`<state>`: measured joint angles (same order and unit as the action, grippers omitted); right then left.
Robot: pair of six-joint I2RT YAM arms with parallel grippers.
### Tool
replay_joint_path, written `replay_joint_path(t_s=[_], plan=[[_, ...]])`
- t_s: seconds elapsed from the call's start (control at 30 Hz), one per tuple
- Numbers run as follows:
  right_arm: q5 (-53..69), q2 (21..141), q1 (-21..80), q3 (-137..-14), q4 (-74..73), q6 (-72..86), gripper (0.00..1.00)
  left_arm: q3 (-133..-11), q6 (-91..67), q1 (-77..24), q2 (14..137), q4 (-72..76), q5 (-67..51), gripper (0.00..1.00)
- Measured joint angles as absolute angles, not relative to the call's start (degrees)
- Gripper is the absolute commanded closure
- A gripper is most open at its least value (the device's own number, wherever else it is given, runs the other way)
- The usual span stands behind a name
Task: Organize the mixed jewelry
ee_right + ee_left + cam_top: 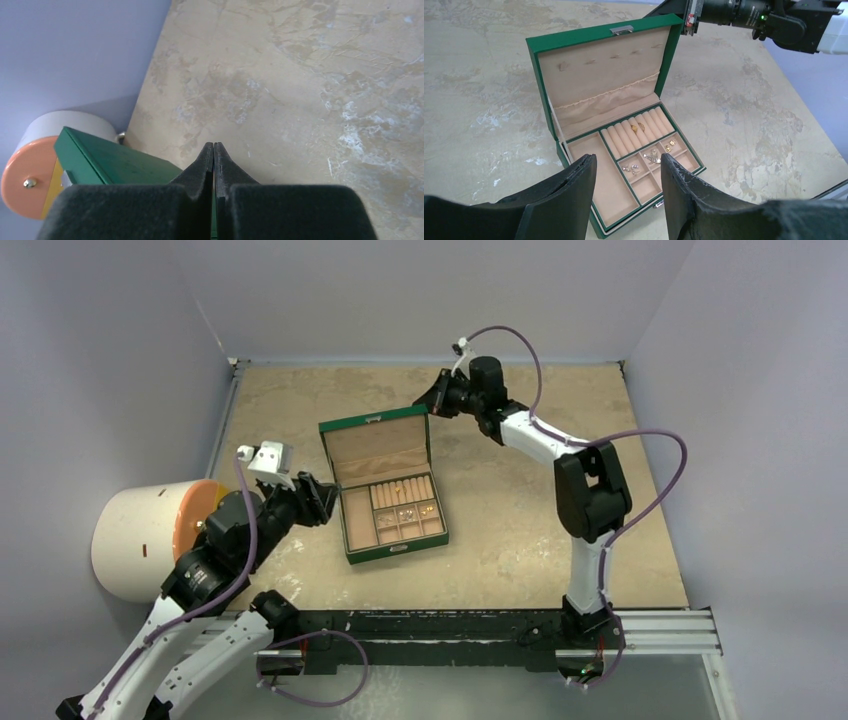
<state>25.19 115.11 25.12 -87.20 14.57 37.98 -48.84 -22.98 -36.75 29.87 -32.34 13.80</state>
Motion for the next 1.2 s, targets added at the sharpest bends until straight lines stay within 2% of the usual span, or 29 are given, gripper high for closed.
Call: replay_joint_path(t_s=[0.37,0.67,0.93,1.2], plan=[[28.18,106.26,24.97,-72.64,23.62,39.99,1.0,-48.99,-23.49,-36.75,27.81,-32.49,13.72,0.51],[31.27,100.75,25.89,-62.76,29.56,41.5,1.0,-54.59,-24.75,-36.71,30.5,-34.92,12.62,0.5],[31.03,95.04,27.75,-55.42,30.28,41.54,1.0,-56.16,-27.05,-36.71,32.99,-35.75,10.22,0.5],[27.57,84.29,29.61,-50.94,26.46,38.46,1.0,-55.46,-29.63,-36.69,34.26,-35.68,6.87,0.5]])
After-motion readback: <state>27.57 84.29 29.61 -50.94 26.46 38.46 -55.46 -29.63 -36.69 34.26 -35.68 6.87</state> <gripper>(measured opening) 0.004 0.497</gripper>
